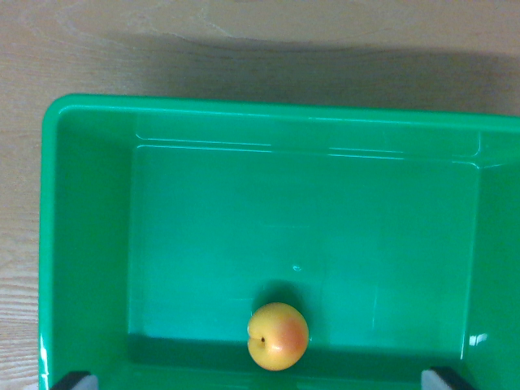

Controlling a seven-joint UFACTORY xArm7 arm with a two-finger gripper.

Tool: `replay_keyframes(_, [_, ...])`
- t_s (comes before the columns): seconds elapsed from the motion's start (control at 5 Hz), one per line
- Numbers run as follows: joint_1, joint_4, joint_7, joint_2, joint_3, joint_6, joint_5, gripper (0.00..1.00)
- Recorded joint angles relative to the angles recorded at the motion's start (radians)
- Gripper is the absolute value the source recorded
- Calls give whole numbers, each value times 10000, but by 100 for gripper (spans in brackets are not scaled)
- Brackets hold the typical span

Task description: Pick fruit

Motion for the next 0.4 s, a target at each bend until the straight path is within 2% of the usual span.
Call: replay_keyframes(0.4, [2,-116,-20,3,-2,-110,-3,0])
